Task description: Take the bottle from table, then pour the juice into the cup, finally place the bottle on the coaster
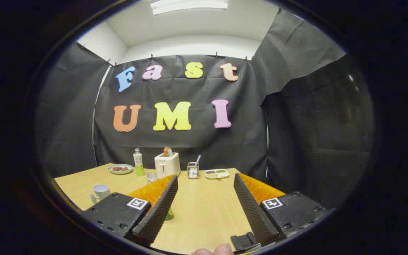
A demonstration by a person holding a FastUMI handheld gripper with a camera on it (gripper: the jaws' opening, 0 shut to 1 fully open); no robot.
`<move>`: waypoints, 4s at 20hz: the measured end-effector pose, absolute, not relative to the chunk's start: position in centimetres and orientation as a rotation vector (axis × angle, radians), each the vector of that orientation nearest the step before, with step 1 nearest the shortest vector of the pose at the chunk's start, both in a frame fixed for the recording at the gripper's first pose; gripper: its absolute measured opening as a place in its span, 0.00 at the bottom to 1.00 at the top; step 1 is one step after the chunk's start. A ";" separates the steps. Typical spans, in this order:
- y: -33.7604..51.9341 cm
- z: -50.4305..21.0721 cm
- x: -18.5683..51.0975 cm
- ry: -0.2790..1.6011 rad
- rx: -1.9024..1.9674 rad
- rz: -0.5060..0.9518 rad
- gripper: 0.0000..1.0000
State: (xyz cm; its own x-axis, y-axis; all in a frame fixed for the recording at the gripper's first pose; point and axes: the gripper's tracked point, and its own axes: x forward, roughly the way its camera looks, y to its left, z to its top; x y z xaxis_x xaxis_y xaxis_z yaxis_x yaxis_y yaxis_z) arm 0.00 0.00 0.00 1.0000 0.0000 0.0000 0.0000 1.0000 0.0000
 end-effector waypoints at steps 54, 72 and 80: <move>13.0 -12.7 8.4 0.200 0.021 0.160 1.00; 14.5 -14.7 12.1 0.275 0.018 0.105 0.83; 18.4 -11.9 12.4 0.255 -0.245 0.178 0.78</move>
